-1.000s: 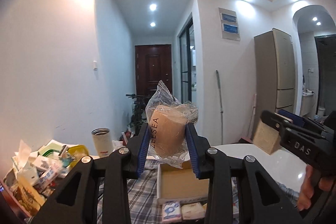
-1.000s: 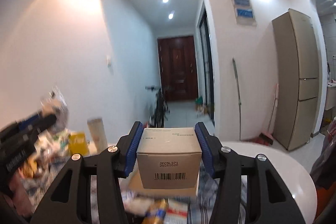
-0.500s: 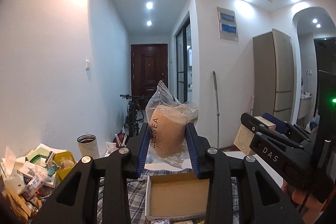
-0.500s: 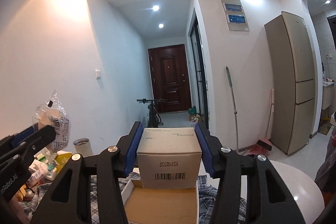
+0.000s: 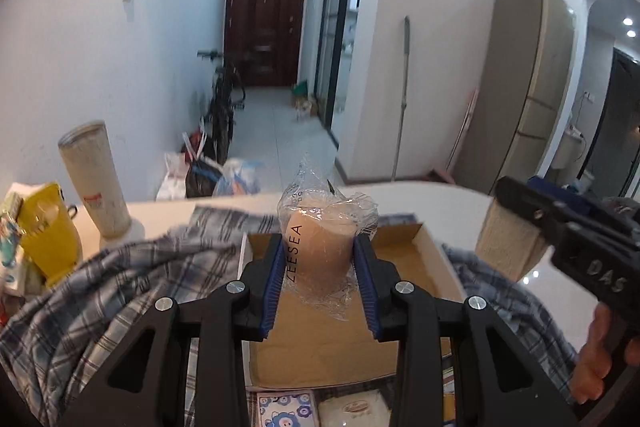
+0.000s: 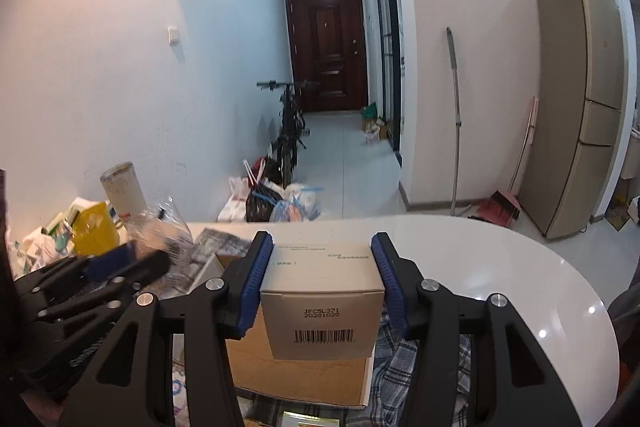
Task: Organize objects
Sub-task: 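Lower sponge and cream box into the cardboard box and open both tools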
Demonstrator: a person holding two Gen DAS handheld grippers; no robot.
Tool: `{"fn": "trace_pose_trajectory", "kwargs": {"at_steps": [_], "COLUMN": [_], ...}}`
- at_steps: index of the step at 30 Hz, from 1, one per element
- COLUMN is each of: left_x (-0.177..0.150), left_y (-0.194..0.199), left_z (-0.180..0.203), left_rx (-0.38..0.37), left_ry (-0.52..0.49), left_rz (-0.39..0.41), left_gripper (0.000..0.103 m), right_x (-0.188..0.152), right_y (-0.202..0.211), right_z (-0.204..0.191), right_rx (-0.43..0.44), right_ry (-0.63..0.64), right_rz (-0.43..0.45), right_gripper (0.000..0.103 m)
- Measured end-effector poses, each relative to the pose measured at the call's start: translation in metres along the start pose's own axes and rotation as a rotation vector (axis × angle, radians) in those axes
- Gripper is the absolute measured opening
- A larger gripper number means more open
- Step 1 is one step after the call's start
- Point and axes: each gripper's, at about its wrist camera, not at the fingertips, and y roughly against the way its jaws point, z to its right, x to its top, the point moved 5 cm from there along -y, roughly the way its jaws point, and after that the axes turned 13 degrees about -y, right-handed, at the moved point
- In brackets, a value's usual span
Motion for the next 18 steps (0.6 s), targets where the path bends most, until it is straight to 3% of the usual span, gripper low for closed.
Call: {"fn": "trace_pose_trajectory", "kwargs": {"at_steps": [9,18], "left_x": [-0.046,-0.067], "left_y": [-0.050,-0.076], "left_z": [-0.011,-0.015], "left_rx": [-0.005,-0.016], "left_ry": [0.025,0.003], "left_rz": [-0.127,-0.219], "left_gripper": [0.037,0.037], "right_x": [-0.033,-0.043], "right_y": [-0.050,-0.070], "right_z": [0.017,0.032], "right_rx": [-0.105,-0.065], "right_ry": [0.071,0.038], "right_rz": [-0.096,-0.186], "right_gripper": [0.050,0.050]}}
